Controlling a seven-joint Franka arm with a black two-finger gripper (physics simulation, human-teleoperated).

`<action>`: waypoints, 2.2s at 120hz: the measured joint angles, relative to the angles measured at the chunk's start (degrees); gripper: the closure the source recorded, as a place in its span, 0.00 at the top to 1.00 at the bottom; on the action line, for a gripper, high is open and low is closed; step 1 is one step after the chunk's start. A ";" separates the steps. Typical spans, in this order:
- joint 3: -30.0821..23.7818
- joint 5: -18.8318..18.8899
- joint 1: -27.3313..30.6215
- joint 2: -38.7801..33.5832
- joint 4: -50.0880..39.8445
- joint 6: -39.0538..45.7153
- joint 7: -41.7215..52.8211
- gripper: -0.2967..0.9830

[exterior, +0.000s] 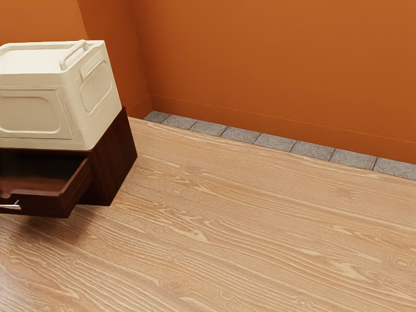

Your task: Push the drawer handle with one arm to close the drawer

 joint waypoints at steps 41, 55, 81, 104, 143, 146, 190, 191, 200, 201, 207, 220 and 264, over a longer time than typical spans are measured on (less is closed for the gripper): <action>-1.05 -0.64 -0.06 5.87 1.28 9.08 2.64 0.30; -1.93 -2.18 -0.08 7.53 1.40 11.48 3.21 0.28; -2.03 -4.27 -0.07 11.25 4.54 15.78 4.06 0.25; -2.99 -5.77 -0.05 15.03 7.66 18.43 4.56 0.25; -4.80 -8.14 0.10 25.31 18.07 22.21 5.20 0.25; -5.00 -8.27 0.18 26.06 18.89 22.38 5.24 0.25; -6.06 -11.37 -0.15 29.91 21.81 24.90 6.32 0.25; -6.11 -11.42 -0.10 29.92 21.81 24.97 6.35 0.25; -6.40 -11.41 0.32 30.17 21.96 25.86 7.79 0.25; -6.42 -11.27 0.38 30.24 22.03 25.94 8.16 0.25; -6.42 -10.37 0.63 30.52 22.43 26.23 9.73 0.24; -6.57 -10.65 0.82 30.25 22.16 26.76 10.71 0.25; -21.20 -20.65 -15.71 0.72 18.52 1.26 3.72 0.56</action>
